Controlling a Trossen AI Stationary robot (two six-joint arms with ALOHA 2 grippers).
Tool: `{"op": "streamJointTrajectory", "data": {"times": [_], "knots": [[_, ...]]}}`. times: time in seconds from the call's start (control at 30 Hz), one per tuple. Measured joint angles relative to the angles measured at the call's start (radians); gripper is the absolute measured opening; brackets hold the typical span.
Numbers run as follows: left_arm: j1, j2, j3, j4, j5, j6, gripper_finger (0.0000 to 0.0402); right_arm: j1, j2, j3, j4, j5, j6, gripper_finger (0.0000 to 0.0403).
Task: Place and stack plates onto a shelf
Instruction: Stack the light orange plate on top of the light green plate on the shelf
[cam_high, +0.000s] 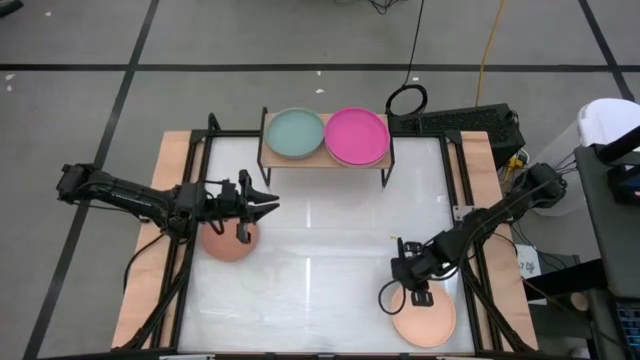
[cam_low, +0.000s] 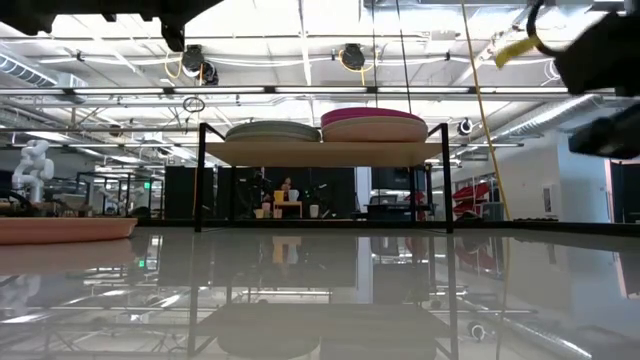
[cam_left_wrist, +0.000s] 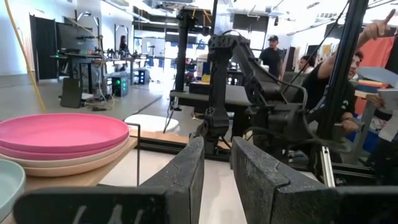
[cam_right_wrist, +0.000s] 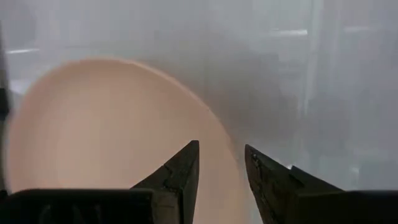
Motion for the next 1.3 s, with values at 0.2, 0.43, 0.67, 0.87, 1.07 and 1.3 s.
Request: {"op": "streamJointTrajectory", "data": {"times": [0.2, 0.43, 0.67, 0.87, 1.07, 1.3], "knots": [[0.000, 0.000, 0.000, 0.000, 0.000, 0.000, 0.0088, 0.000, 0.001, -0.080, 0.034, 0.000, 0.056, 0.0114], [0.000, 0.000, 0.000, -0.004, 0.000, 0.001, 0.0088, -0.001, -0.002, -0.119, 0.047, -0.004, 0.081, 0.0091], [0.000, 0.000, 0.000, -0.007, 0.000, -0.012, 0.0088, -0.002, -0.002, -0.120, 0.051, -0.010, 0.036, 0.0008], [0.000, 0.000, 0.000, -0.022, 0.001, -0.053, 0.0088, -0.037, -0.028, -0.122, 0.062, -0.004, 0.025, 0.0002], [0.000, 0.000, 0.000, -0.002, 0.001, -0.069, 0.0088, -0.112, -0.103, -0.078, 0.127, 0.086, -0.064, 0.0001], [0.000, 0.000, 0.000, 0.003, 0.001, -0.069, 0.0088, -0.283, -0.143, 0.024, 0.308, 0.209, -0.245, 0.0001]]}}
